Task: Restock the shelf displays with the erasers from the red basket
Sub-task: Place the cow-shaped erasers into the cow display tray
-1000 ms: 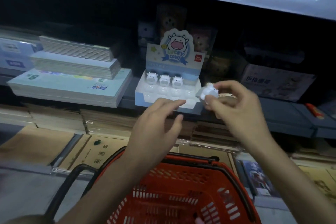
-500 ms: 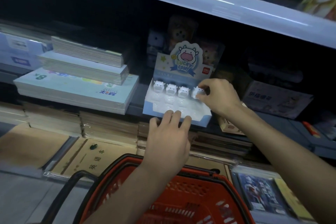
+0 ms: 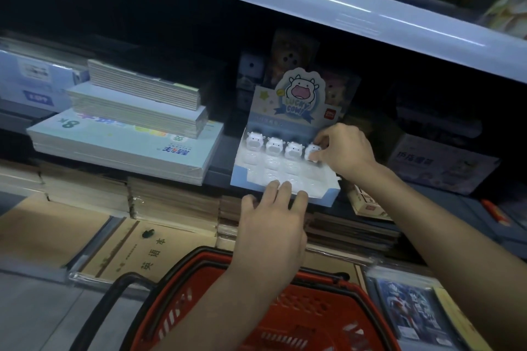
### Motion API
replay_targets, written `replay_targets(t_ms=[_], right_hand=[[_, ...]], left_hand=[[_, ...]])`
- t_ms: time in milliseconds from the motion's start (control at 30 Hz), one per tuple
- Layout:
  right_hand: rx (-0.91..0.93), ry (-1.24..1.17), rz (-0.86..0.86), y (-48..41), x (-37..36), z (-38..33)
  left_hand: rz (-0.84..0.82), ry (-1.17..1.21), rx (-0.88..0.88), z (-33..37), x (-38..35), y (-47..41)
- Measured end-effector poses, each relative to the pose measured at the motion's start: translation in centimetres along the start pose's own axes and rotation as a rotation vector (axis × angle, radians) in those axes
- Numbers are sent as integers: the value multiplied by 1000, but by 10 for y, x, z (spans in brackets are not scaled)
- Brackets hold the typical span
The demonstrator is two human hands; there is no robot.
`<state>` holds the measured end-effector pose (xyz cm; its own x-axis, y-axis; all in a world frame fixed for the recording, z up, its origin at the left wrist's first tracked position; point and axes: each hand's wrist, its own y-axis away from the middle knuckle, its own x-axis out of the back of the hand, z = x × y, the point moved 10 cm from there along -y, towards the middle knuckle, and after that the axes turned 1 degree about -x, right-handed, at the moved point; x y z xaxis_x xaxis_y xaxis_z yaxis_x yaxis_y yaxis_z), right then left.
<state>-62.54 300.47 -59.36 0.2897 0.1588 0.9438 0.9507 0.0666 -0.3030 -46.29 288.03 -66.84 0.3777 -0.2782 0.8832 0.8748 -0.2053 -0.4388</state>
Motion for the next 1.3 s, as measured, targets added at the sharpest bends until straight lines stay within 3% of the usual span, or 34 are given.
replay_targets(t_ms=[533, 700, 933, 1133, 1300], right_hand=[[63, 44, -19, 17, -8, -4], [143, -241, 98, 86, 40, -5], [124, -490, 47, 210, 36, 24], [157, -420, -15, 238, 6, 41], [240, -122, -86, 259, -27, 51]], left_hand=[[44, -1, -13, -3, 1, -3], [72, 38, -43, 0, 6, 3], [129, 80, -49, 0, 27, 15], [49, 66, -44, 9, 15, 39], [-24, 19, -137, 18, -10, 67]])
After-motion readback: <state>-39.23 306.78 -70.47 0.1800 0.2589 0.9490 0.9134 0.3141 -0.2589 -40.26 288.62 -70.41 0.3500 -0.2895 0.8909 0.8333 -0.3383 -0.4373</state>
